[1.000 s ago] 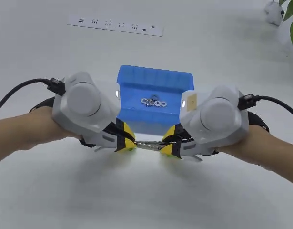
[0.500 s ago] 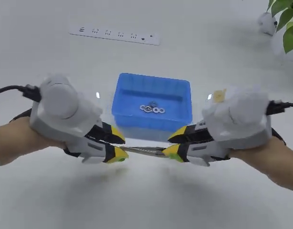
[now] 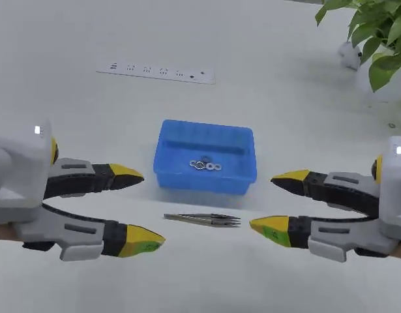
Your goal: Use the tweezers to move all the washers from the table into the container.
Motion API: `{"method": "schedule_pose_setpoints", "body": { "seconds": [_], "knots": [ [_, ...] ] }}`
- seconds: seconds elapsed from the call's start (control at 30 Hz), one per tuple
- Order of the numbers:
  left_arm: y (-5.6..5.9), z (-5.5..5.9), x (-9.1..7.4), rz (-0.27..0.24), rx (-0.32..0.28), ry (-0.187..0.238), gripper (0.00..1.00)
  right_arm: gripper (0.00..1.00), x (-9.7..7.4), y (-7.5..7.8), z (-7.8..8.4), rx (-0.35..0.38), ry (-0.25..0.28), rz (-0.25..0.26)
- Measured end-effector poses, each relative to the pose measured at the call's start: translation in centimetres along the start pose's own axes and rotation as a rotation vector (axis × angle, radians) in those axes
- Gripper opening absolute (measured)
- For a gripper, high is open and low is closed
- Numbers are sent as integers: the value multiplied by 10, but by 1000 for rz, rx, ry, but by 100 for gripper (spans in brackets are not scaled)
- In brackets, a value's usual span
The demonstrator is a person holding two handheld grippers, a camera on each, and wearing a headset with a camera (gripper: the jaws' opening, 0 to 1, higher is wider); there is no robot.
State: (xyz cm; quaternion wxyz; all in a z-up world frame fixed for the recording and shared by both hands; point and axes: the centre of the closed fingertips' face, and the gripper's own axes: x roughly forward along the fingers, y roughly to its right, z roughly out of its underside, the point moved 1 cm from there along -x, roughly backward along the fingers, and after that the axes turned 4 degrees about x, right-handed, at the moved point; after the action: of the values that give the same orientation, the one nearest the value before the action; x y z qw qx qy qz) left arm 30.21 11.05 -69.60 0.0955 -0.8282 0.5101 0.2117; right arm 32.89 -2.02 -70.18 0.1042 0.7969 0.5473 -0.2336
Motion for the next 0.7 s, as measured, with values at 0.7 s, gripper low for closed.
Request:
{"method": "schedule_pose_setpoints", "body": {
  "seconds": [0.7],
  "knots": [
    [6, -17, -19, -79, 29, 10, 99, 84, -14, -1, 15, -95, -92, 68]
  ]
}}
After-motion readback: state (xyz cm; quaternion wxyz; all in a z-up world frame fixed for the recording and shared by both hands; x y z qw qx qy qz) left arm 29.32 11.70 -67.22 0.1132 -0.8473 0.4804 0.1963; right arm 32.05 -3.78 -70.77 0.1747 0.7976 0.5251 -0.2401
